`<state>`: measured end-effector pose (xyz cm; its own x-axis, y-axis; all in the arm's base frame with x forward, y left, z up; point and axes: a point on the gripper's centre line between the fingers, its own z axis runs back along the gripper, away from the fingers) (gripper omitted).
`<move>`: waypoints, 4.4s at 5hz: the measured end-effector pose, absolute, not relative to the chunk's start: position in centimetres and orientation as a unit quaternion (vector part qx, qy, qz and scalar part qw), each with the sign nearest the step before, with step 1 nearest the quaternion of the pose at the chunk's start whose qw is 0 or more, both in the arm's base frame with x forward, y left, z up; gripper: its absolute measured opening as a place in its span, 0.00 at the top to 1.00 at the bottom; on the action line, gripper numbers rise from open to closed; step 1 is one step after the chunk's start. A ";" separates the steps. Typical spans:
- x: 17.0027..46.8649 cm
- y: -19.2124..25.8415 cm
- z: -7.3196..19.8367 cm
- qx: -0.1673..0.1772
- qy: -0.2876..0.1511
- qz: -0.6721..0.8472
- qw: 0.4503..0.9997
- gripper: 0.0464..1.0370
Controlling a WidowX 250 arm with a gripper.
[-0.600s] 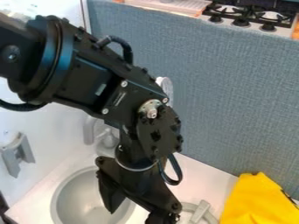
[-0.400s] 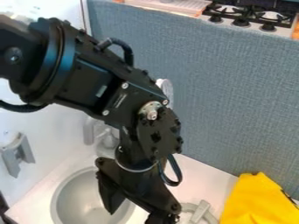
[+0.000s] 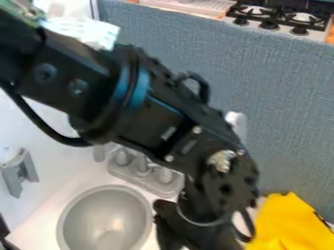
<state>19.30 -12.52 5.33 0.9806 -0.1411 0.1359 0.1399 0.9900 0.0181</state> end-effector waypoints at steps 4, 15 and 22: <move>24.4 -23.9 -0.6 0.005 -0.049 -0.156 0.986 0.03; 29.5 -26.6 -8.6 -0.043 0.053 -0.159 0.985 0.48; 29.5 -10.1 -4.2 0.041 -0.026 -0.049 0.998 0.51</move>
<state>29.52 -10.14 -4.19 0.9938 -0.0998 0.0481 0.0955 0.9918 0.0845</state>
